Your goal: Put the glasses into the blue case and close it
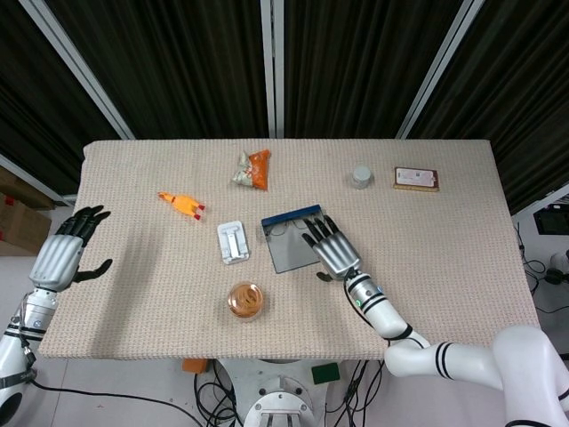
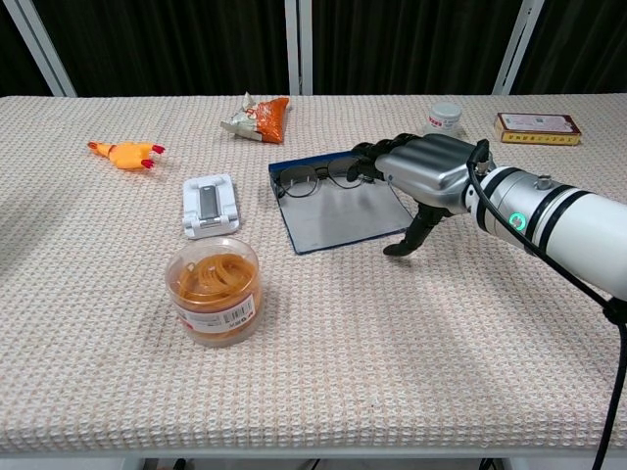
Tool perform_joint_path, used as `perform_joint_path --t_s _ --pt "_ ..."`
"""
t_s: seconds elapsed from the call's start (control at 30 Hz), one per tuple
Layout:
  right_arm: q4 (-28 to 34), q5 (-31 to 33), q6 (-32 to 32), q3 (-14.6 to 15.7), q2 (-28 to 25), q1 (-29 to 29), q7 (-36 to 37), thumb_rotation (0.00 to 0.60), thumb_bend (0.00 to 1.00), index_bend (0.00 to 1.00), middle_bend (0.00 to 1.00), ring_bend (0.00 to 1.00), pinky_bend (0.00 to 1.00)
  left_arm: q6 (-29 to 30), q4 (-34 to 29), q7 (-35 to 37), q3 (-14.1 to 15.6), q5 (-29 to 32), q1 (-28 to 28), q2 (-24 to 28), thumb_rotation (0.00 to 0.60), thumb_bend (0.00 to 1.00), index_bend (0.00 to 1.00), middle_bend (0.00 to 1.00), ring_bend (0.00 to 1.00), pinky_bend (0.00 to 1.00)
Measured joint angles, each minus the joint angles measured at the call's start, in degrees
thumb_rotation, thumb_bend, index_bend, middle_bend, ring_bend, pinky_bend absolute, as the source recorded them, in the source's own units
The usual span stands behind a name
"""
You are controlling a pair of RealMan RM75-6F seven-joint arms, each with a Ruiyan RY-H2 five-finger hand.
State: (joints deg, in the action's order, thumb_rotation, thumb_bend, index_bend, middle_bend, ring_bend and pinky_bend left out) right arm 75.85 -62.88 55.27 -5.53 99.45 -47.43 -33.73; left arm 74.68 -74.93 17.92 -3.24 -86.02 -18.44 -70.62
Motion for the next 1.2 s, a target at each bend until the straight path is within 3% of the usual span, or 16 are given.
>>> perform_joint_path --t_s 0.27,0.57,1.07,1.17,1.2 --pt "-3.7 -1.0 -1.0 -0.8 2.6 -0.6 0.0 0.558 0.19 0.29 0.0 0.0 0.0 -0.2 0.6 0.6 -0.1 0.3 0.0 0.1 0.6 0.24 0.11 0.07 0.03 0.16" --pt "-5.7 -1.7 -1.9 -1.6 4.0 -1.2 0.0 0.562 0.29 0.3 0.0 0.0 0.0 -0.5 1.3 1.5 -0.2 0.3 -0.2 0.1 0.6 0.24 0.12 0.07 0.03 0.16" --pt "-6.1 -0.1 -4.2 -1.7 4.7 -1.5 -2.0 0.57 0.29 0.32 0.0 0.0 0.0 -1.1 1.9 2.2 0.0 0.2 -0.4 0.1 0.6 0.24 0.12 0.07 0.03 0.16" --pt "-6.6 -0.6 -4.3 -1.8 5.1 -1.7 -1.7 0.574 0.34 0.38 0.0 0.0 0.0 -1.0 1.9 2.2 0.0 0.1 -0.5 0.0 0.6 0.24 0.12 0.07 0.03 0.16" --pt "-6.8 -1.0 -4.2 -1.8 5.2 -1.7 -1.4 0.573 0.39 0.4 0.0 0.0 0.0 -1.0 1.9 2.3 -0.1 0.1 -0.5 0.0 0.6 0.24 0.12 0.06 0.03 0.16"
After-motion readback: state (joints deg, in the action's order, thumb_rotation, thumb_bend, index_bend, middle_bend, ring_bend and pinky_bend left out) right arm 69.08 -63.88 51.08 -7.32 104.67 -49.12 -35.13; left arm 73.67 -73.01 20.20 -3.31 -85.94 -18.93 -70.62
